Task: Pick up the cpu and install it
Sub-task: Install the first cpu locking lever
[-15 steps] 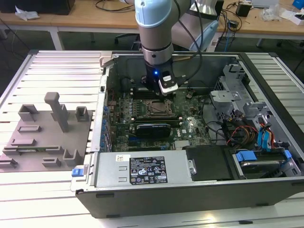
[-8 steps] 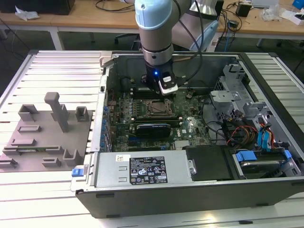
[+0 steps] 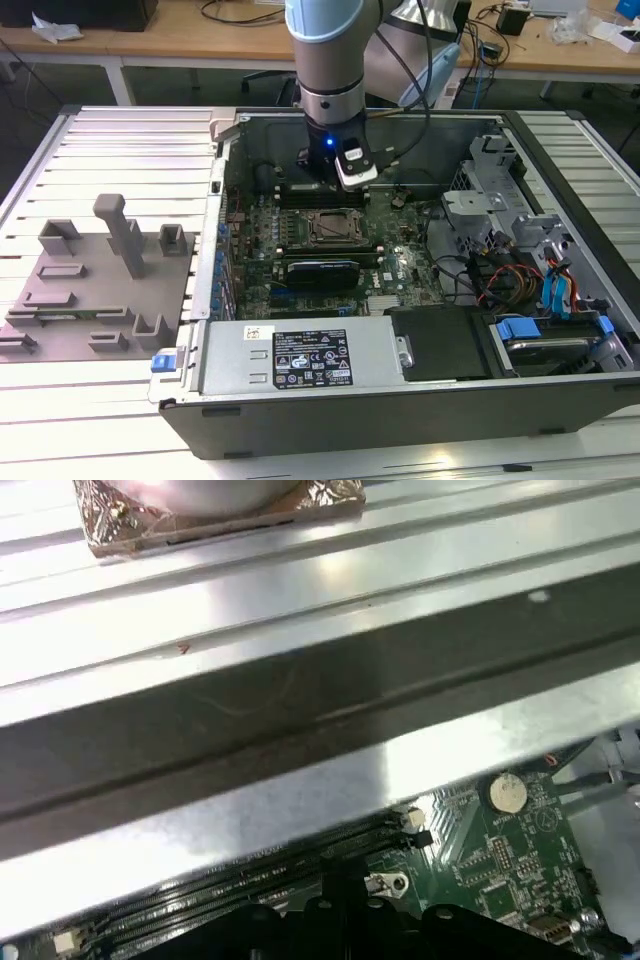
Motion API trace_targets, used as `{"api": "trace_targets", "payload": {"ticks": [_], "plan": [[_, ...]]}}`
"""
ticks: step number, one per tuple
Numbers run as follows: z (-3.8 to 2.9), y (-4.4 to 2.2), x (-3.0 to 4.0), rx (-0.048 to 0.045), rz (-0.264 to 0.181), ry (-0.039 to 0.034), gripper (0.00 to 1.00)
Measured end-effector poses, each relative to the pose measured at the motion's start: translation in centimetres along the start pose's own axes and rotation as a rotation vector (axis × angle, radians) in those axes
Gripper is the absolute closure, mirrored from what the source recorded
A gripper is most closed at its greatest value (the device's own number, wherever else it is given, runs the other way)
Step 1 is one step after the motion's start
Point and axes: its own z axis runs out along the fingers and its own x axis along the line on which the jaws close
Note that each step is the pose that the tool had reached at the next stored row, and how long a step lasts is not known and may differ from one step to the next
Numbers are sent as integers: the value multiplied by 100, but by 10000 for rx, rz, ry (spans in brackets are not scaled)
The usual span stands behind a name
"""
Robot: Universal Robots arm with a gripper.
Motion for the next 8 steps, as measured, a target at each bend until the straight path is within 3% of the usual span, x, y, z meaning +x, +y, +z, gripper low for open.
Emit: {"api": "trace_targets", "payload": {"ticks": [1, 2, 7, 8], "plan": [[-1, -1, 0, 177, 6, -49, 89], [-1, -2, -1, 272, 7, -77, 89], [-7, -49, -16, 663, 9, -191, 89], [-10, -71, -23, 692, 12, -200, 89]]}}
